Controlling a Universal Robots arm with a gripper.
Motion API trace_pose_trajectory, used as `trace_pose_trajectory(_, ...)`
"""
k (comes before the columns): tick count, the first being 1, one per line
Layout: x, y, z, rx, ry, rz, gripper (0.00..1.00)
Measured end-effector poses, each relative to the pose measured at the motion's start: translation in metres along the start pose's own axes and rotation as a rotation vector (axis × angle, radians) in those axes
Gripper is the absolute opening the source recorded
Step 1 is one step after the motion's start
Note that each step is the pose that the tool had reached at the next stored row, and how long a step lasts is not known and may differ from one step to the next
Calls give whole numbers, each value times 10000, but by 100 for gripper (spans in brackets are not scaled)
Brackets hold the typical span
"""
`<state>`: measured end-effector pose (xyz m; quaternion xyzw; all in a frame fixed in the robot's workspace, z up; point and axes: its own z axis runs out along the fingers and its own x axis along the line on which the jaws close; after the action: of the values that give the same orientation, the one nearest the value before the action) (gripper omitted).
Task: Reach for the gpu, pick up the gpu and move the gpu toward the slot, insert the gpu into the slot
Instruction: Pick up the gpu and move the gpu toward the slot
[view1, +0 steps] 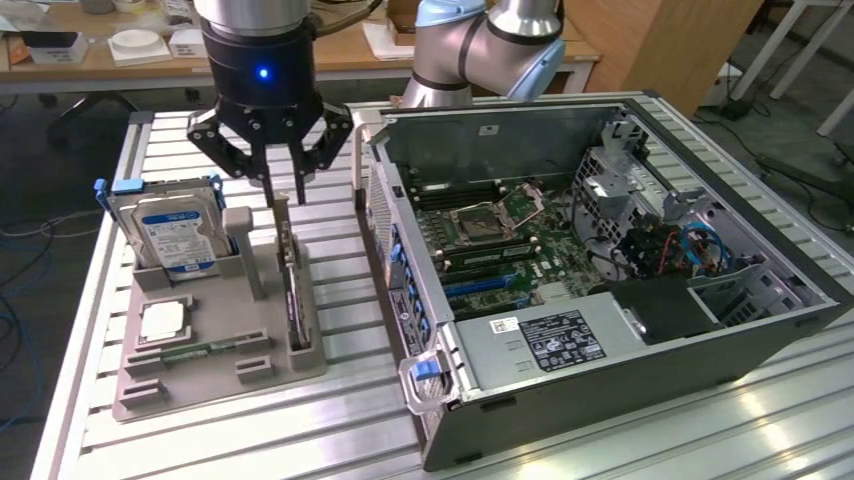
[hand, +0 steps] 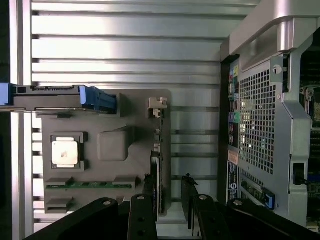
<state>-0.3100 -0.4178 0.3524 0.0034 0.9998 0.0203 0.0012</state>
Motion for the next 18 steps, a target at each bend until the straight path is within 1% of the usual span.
trace_pose_trajectory(5,0,-12,29,5,1,-2,35)
trace_pose_trajectory(7,-1,-15,34,146,0,-3,35)
trace_pose_trajectory(8,-1,-32,36,182,-1,-6,35)
trace_pose_trajectory(9,-1,-49,38,205,-1,-3,35)
trace_pose_trajectory(11,-1,-61,48,262,0,-2,37)
trace_pose_trajectory(12,-1,-62,56,304,9,-3,42)
trace_pose_trajectory(13,-1,-63,67,325,29,-9,49)
trace_pose_trajectory(16,0,-64,106,360,96,-25,49)
trace_pose_trajectory(18,6,-69,142,361,149,-35,49)
